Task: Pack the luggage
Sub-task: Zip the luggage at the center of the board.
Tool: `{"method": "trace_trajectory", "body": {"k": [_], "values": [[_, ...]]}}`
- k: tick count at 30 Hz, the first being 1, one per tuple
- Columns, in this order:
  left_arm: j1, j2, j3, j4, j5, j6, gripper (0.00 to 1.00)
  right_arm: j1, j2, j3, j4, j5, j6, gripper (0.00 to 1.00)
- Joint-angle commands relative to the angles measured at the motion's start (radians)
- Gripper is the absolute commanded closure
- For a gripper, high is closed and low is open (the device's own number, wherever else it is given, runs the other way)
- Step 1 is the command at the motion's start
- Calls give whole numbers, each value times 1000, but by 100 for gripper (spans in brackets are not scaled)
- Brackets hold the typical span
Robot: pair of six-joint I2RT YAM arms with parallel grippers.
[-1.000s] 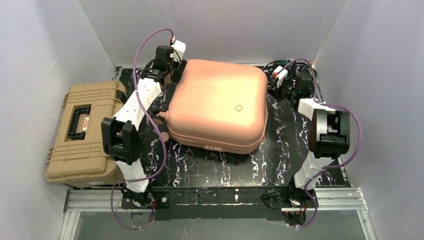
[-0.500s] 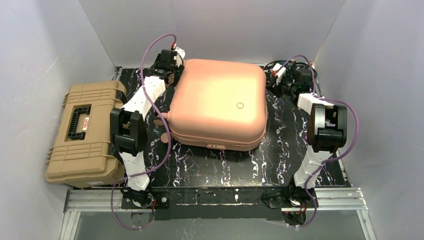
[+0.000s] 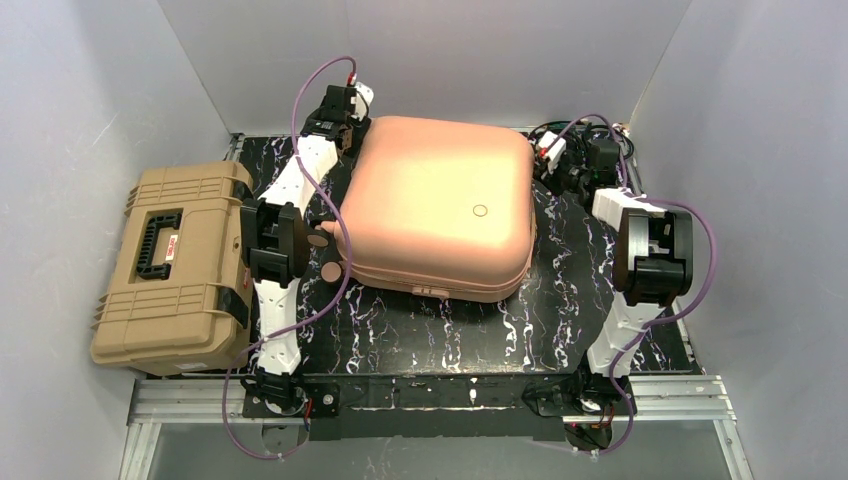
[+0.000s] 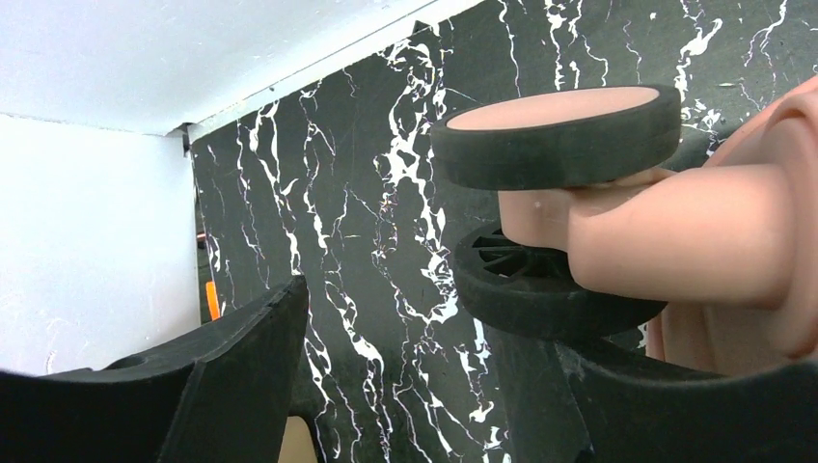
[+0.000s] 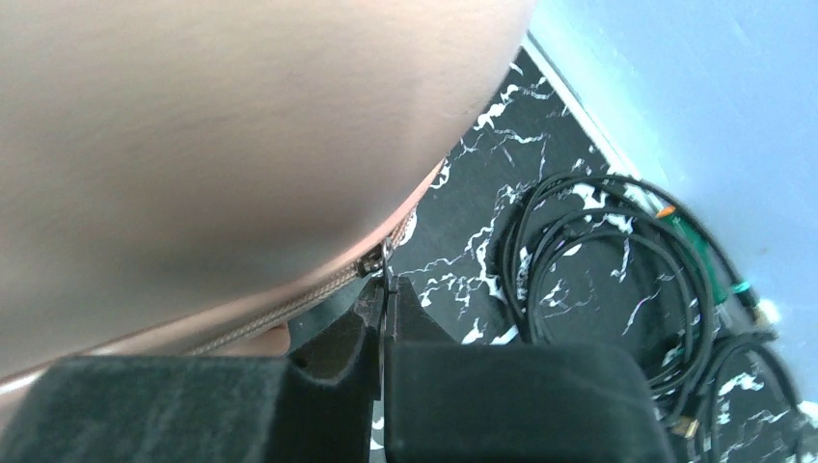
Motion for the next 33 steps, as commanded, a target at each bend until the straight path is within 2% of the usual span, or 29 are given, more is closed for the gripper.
{"method": "trace_trajectory", "body": {"k": [1,5,13,20,26,29,33], "values": [[-93,22,-6,-39,179,7,34,26,20,68,155,113,183,99],[-95,22,-23,-23,206,5,34,25,74,142,146,78,292,99],[-98,38,-12,-14,255,9,34,36,125,216,147,-83,261,99],[-108,45,-1,-16,342,14,35,75,64,138,55,-280,127,99],[-128,58,19,-26,393,47,33,128,-47,50,-257,-356,-145,99],[-128,69,51,-40,384,52,27,156,-97,8,-422,-375,-271,99],[-126,58,74,-57,293,53,3,178,-174,-73,-549,-400,-372,99]]}}
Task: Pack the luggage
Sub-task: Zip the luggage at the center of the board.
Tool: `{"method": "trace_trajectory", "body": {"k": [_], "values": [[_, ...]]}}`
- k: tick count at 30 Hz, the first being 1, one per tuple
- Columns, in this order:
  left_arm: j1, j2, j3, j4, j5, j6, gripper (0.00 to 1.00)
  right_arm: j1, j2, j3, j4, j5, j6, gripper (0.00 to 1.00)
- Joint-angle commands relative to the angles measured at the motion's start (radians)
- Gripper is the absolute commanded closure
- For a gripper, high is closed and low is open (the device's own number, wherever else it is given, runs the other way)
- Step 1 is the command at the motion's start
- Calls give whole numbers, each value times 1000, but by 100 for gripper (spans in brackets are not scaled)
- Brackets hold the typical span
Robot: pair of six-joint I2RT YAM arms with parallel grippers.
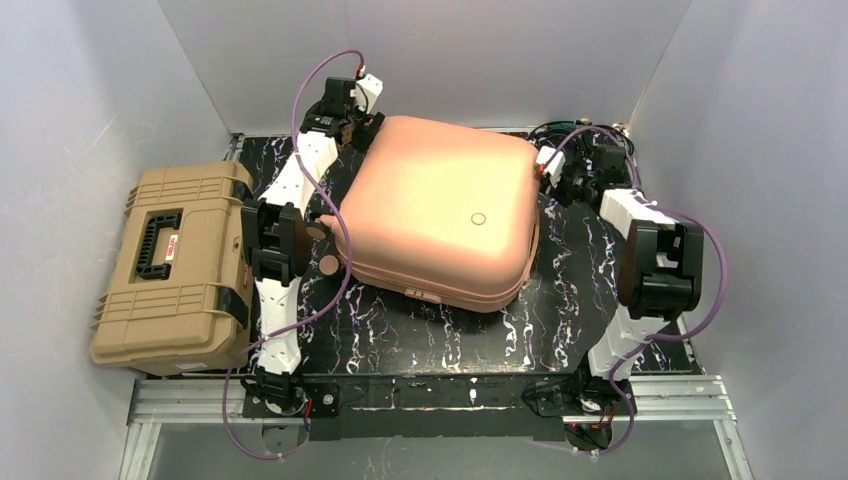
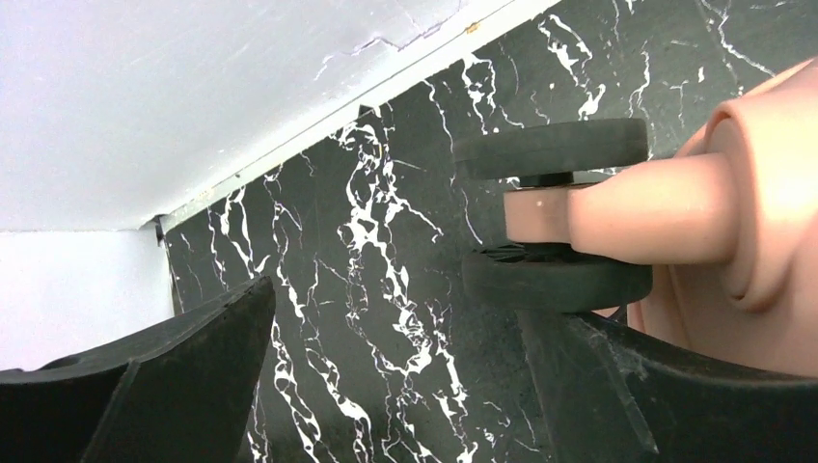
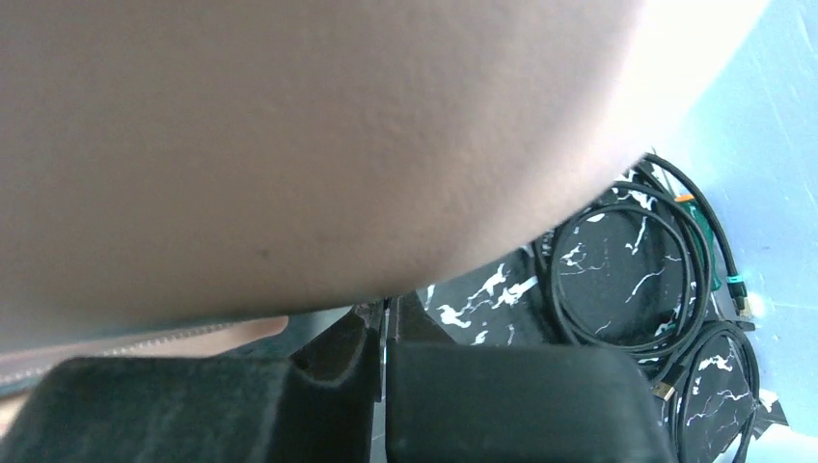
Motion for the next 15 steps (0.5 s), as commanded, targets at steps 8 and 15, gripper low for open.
{"method": "trace_trajectory", "body": {"k": [8,15], "values": [[-84,-73,45,-140,46,-33,2,190,-322,-297,-375,-446,-170,99],[-109,-253,39,-150,321,-35,2,190,-542,-475,-152,-373,123,99]]}}
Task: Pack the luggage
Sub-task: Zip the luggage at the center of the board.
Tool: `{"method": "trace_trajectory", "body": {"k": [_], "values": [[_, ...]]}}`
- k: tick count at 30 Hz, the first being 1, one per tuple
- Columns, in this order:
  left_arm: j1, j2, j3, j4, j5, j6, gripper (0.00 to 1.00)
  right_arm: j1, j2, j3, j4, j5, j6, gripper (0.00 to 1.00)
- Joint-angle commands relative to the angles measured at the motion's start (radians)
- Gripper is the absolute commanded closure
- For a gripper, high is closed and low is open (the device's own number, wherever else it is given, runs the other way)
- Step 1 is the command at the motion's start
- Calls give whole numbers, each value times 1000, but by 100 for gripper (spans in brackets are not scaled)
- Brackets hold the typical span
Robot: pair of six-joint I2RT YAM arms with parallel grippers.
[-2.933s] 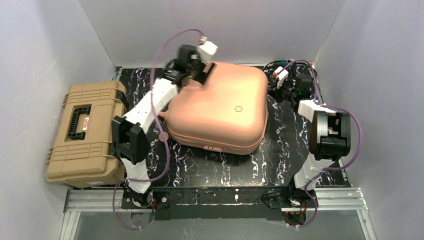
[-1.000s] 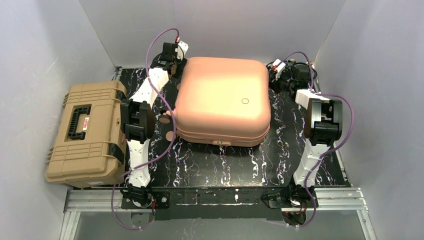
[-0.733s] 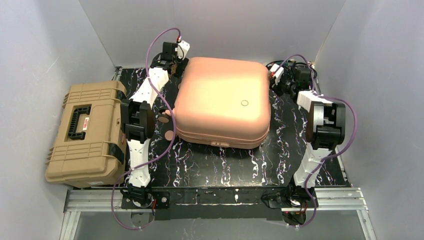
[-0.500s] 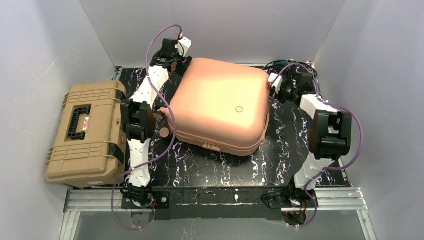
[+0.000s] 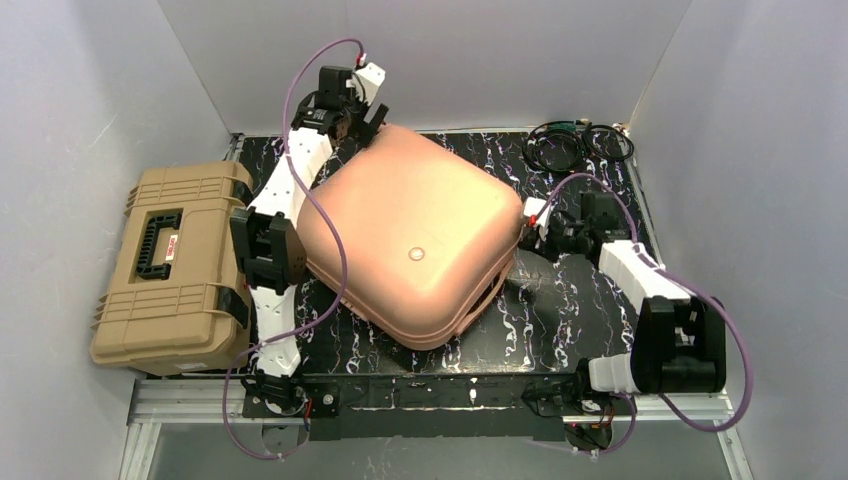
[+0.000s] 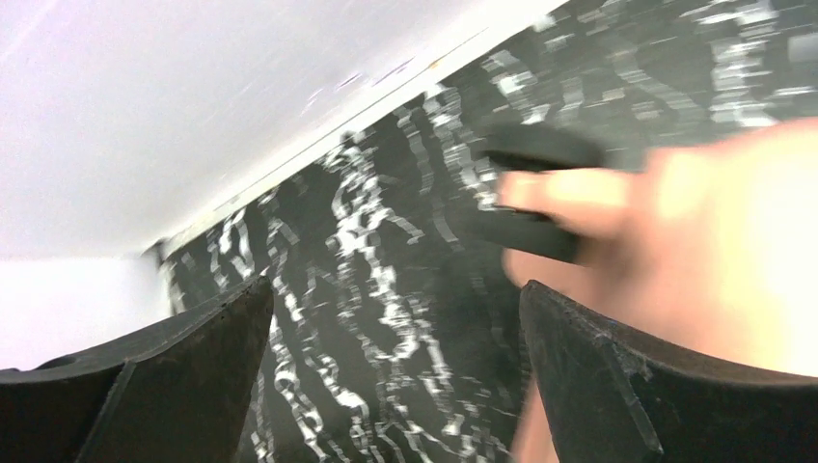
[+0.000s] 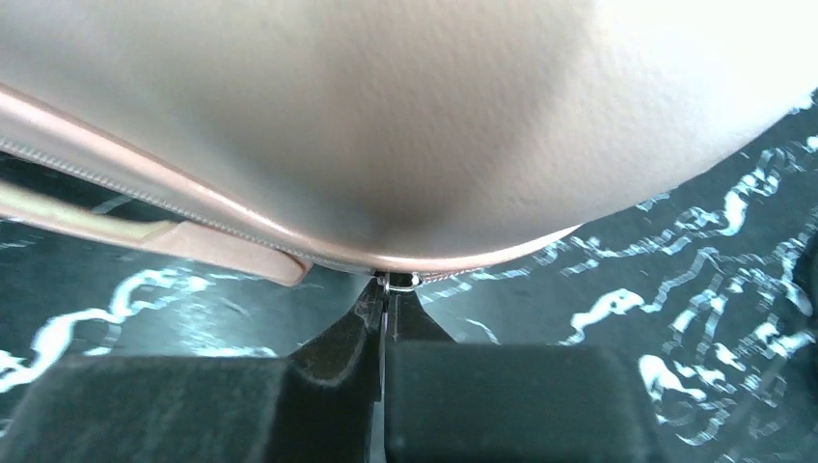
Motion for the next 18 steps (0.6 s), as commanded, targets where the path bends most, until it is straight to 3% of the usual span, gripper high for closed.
{"method": "trace_trajectory", "body": {"k": [1,5,10,18], "values": [[-131,-202,15,-85,339,-46,2,104,-128,-105,133,-256,219,99],[-259,-216,17,-62,387,-10,2,100,-162,-146,158,-265,281,99],[-407,-109,124,-11,318,-21,2,90,-132,-140,65,-291,234,99],[-503,63,175,48,205,41,2,20,-125,-156,66,-339,228,99]]}}
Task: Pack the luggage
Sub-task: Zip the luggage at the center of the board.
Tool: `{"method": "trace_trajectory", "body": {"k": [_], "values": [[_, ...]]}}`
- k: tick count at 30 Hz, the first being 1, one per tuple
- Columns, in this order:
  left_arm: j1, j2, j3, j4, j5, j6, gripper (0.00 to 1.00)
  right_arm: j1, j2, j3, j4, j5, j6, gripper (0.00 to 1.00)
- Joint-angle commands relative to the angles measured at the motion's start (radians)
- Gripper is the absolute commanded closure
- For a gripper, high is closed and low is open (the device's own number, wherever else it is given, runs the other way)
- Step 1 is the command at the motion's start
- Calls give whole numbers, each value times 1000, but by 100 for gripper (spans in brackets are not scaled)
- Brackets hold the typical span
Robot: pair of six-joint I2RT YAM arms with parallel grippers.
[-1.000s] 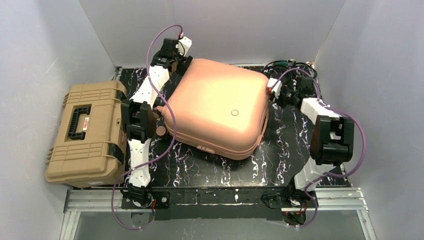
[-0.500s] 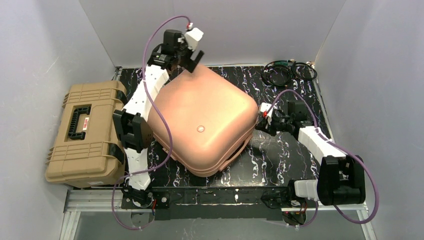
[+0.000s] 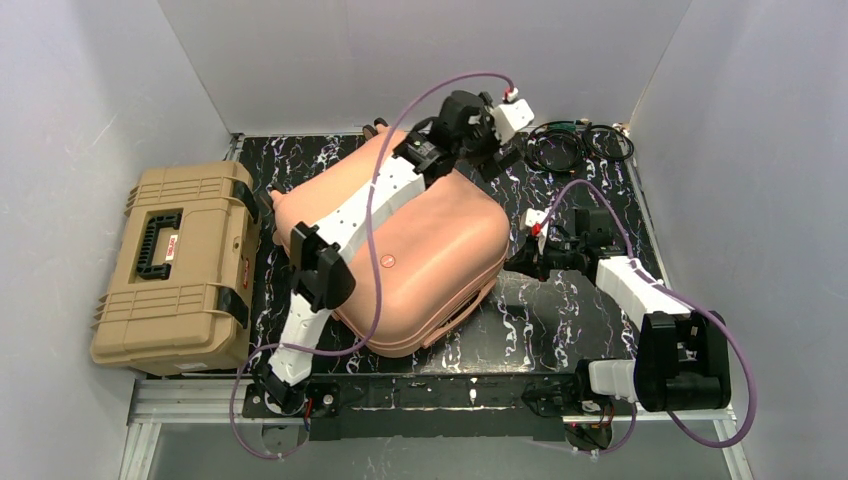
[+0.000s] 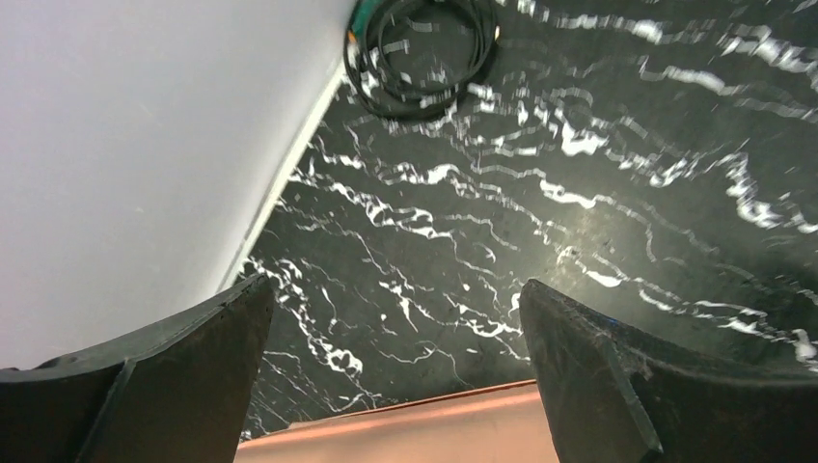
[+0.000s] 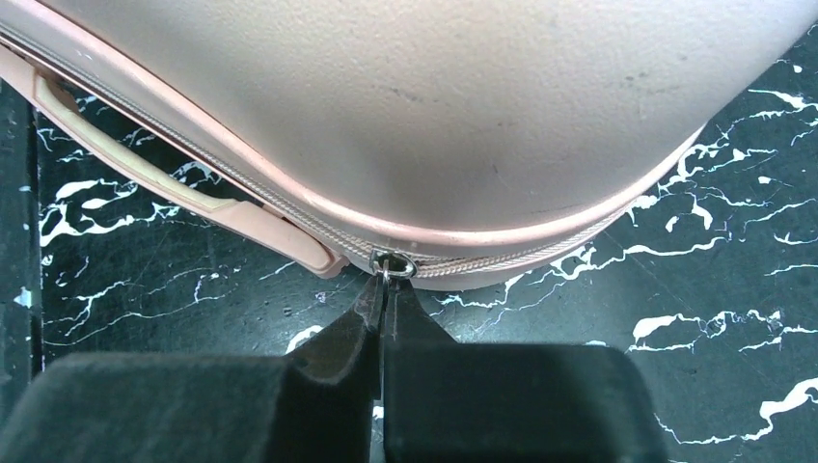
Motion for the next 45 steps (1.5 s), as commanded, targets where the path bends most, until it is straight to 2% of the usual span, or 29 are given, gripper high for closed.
{"method": "trace_trajectory", "body": {"k": [1,5,9,14,16,21,28,30,35,38,45], "values": [[-13,55,-17,-2,-68,53,2,-42,-7,0,22,-148,6,99],[-25,71,-67,-3,-62,95,2,-68,-10,-1,35,-154,21,99],[-37,86,-82,-25,-24,160,2,-87,-29,-21,144,-102,144,99],[-46,101,-72,-158,63,207,8,-116,-63,-49,281,0,271,99],[-51,102,-76,-204,95,218,12,-116,-77,-61,332,56,325,99],[-68,108,-101,-287,147,257,31,-118,-91,-49,388,213,439,99],[-96,152,-97,-411,189,311,47,-118,-105,-35,410,408,497,99],[-102,156,-100,-436,197,320,48,-118,-101,-34,437,443,519,99],[-105,147,-113,-449,231,307,50,-110,-29,-13,565,452,550,99],[-105,138,-117,-451,248,286,52,-98,56,55,581,445,539,99],[-105,107,-127,-448,290,225,54,-2,226,166,668,446,525,99]]}}
